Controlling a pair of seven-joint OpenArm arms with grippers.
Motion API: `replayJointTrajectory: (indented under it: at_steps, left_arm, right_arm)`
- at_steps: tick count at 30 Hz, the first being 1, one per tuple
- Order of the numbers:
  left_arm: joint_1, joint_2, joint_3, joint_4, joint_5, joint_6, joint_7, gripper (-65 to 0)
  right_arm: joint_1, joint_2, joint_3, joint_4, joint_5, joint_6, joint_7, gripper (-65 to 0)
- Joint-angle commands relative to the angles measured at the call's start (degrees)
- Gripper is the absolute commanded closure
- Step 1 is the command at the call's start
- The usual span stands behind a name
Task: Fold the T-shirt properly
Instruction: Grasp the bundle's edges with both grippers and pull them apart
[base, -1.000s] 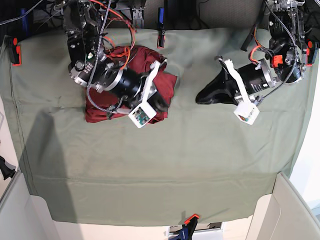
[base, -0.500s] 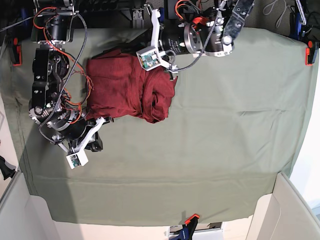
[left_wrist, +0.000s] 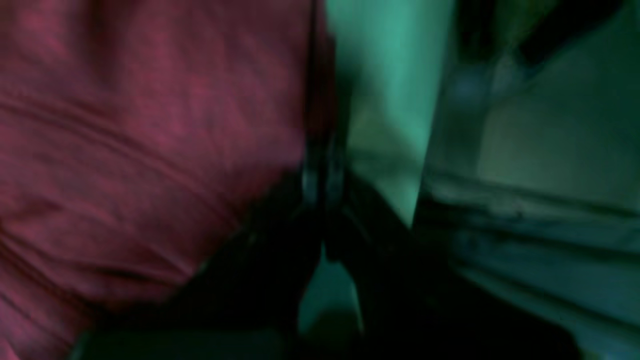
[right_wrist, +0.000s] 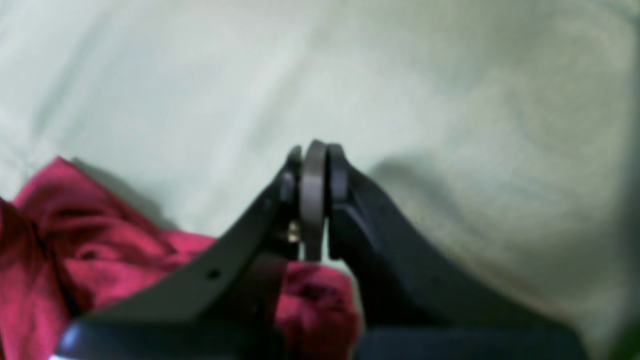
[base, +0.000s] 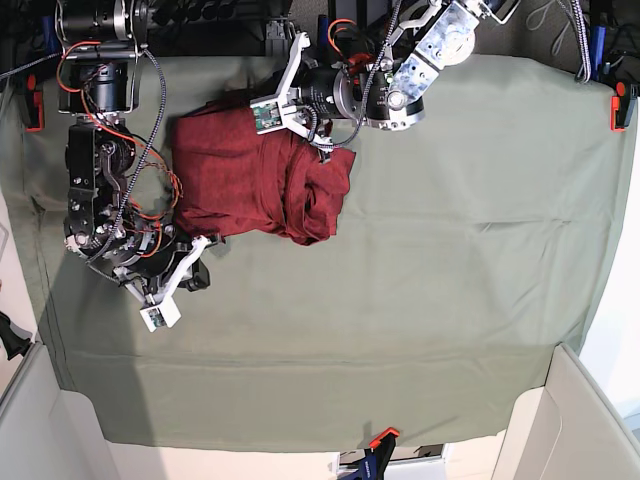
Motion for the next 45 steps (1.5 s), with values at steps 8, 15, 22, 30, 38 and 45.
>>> replayJointTrajectory:
  at_steps: [8, 15, 22, 30, 38, 45]
  left_arm:
    - [-2.9, -8.4, -0.2, -0.3, 1.9, 0.5, 0.8, 0.0]
    - [-4.7, -17.2, -0.2, -0.3, 2.3, 2.1, 1.4, 0.0]
    - [-4.6, -21.0, -1.2, -0.3, 2.3, 3.5, 1.4, 0.0]
    - [-5.2, -21.0, -5.2, -0.3, 5.6, 3.3, -3.6, 0.0]
    - [-12.0, -20.9, -5.6, -1.2, 6.1, 3.3, -7.0, 0.0]
    - [-17.3, -19.9, -5.6, -9.5, 7.9, 1.6, -15.6, 0.0]
  right_arm:
    - [1.4, 0.1, -2.0, -1.4, 2.1, 2.9, 1.4, 0.0]
    - [1.3, 2.8, -6.7, -1.4, 2.1, 2.9, 0.7, 0.0]
    - [1.3, 3.0, -7.2, -1.4, 2.6, 2.8, 0.5, 0.0]
    - [0.3, 3.1, -7.2, -1.4, 8.6, 4.0, -4.3, 0.0]
    - [-3.1, 3.7, -7.2, 0.2, 13.5, 4.5, -6.3, 0.0]
    - [-8.5, 3.7, -7.2, 6.0, 18.8, 5.3, -7.2, 0.0]
